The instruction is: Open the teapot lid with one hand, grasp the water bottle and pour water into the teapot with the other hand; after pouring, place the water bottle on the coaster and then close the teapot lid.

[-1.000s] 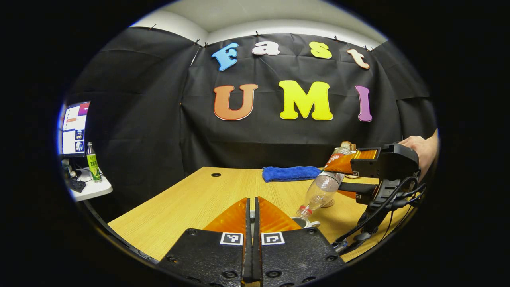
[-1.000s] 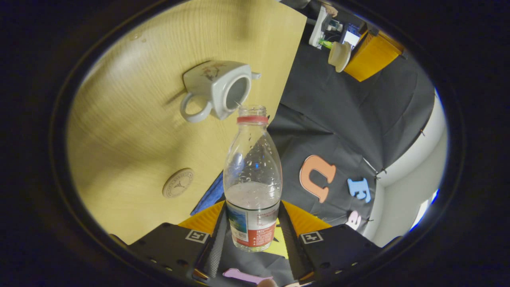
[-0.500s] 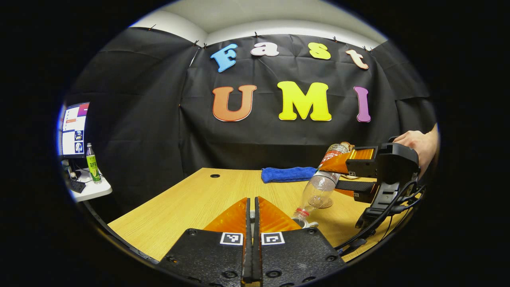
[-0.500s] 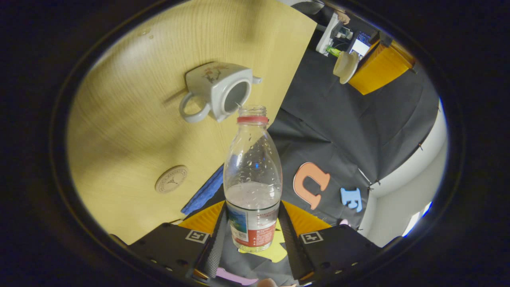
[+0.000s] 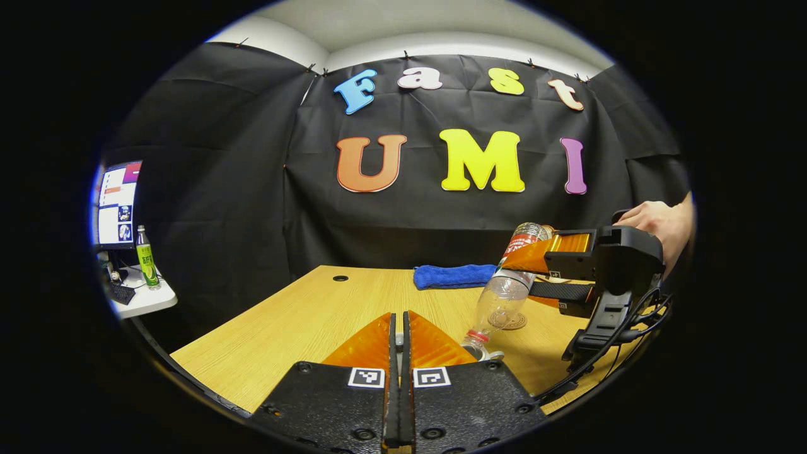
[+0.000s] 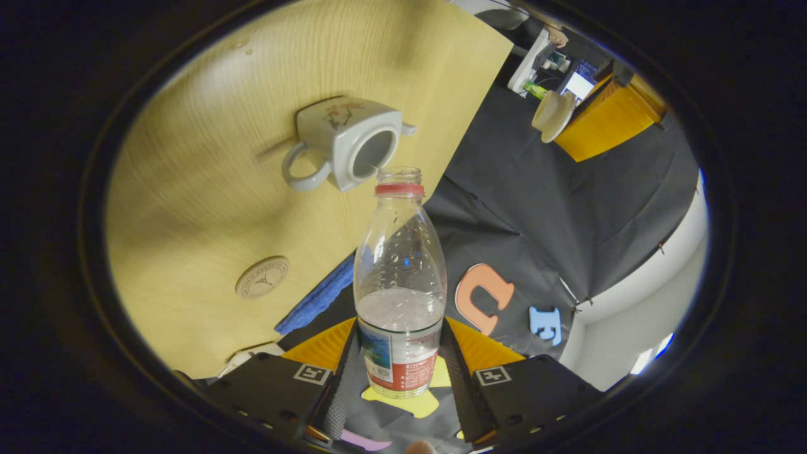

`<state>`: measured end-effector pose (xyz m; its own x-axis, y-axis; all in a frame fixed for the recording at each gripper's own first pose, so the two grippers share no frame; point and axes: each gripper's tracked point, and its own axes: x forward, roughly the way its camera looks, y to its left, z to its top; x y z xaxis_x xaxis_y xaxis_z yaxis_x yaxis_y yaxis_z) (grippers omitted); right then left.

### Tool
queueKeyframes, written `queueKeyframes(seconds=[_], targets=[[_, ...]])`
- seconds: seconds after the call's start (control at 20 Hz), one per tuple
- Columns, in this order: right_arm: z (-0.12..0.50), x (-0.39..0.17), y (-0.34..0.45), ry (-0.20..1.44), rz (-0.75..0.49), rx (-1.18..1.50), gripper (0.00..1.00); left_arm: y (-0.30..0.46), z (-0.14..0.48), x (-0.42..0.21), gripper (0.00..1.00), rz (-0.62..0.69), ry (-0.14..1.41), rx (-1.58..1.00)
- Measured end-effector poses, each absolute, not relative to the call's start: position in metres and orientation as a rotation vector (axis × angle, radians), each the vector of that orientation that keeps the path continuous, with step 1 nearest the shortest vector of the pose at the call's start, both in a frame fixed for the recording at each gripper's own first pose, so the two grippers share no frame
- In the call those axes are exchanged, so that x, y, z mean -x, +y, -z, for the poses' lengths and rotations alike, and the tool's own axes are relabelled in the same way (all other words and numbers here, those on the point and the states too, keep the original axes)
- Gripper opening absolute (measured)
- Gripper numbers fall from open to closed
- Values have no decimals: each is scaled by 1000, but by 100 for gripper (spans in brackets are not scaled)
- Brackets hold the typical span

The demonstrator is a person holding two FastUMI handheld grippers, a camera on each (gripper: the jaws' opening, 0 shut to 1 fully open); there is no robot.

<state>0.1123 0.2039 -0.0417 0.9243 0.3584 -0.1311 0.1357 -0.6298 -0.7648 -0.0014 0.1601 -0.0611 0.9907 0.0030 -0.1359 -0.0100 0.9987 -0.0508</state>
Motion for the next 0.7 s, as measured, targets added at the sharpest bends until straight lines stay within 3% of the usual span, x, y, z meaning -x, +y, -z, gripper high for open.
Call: queueKeyframes(seconds=[0.7], targets=[[46, -111, 204, -356, -360, 2197, 70, 170, 58, 3, 3, -33, 123, 62]])
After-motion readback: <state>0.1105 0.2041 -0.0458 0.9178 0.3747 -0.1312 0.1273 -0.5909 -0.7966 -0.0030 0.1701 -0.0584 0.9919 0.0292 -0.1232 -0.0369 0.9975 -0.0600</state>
